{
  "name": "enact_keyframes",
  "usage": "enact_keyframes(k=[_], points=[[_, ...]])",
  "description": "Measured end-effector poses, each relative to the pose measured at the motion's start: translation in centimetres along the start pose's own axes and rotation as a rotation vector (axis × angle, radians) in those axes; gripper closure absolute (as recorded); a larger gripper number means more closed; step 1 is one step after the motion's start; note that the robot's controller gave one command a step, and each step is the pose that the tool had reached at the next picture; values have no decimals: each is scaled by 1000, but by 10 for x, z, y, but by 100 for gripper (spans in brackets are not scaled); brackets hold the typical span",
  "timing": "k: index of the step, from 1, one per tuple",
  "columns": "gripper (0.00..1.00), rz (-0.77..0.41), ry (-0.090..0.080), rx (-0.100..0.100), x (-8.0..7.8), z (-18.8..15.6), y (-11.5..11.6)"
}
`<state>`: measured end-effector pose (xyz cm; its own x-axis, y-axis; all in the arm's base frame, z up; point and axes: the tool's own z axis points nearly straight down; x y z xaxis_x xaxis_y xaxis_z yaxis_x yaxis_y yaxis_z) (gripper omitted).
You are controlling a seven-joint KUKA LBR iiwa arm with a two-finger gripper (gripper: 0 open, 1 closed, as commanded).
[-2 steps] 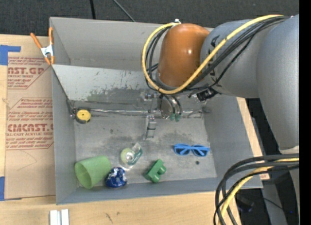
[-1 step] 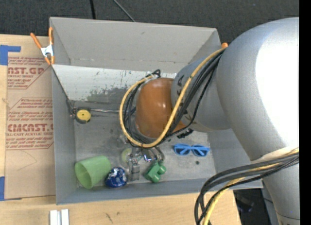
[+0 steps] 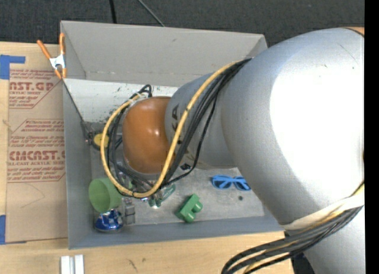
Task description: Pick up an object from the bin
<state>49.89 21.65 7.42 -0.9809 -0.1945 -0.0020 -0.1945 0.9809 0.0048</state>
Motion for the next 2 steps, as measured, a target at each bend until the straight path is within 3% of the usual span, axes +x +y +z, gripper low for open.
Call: enact_keyframes(k=[1, 2], points=[[100, 8, 1, 4, 0, 0, -6], [100, -433, 2, 8, -48, -11, 2]])
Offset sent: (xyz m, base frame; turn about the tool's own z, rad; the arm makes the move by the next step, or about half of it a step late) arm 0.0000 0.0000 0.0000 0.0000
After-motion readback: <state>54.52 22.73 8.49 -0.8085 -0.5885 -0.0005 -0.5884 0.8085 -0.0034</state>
